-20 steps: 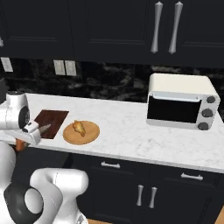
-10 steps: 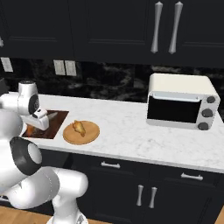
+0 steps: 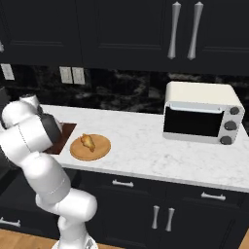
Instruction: Pick up the knife from the drawer and place it on the cutting board. Then place the meat from the plate to the cutting board.
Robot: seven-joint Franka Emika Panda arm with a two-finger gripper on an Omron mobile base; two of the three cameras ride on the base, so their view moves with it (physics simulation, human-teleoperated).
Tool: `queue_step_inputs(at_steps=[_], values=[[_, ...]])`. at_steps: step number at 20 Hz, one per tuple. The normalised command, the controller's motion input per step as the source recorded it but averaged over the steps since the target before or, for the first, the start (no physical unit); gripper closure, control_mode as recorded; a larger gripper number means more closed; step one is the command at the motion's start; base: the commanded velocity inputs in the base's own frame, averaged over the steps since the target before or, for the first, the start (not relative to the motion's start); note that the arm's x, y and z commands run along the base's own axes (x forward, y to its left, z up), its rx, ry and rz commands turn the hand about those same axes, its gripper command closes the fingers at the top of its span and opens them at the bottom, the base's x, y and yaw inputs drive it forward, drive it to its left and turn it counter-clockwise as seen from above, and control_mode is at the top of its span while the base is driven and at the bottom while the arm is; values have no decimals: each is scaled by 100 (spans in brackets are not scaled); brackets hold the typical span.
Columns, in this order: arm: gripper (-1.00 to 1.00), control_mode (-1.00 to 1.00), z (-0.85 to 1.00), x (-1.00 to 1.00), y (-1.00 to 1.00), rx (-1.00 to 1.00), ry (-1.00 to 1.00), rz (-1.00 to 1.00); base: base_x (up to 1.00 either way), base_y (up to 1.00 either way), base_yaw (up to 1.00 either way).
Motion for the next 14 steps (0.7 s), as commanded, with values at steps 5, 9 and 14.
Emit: queue_step_inputs(at_steps=[5, 9, 14], values=[[100, -100, -58, 86, 25, -8, -8, 0, 0, 0, 0], [-100, -100, -42, 73, 34, -7, -3, 0, 0, 0, 0], [-100, -100, 19, -9, -15, 1, -3, -1, 0, 0, 0]])
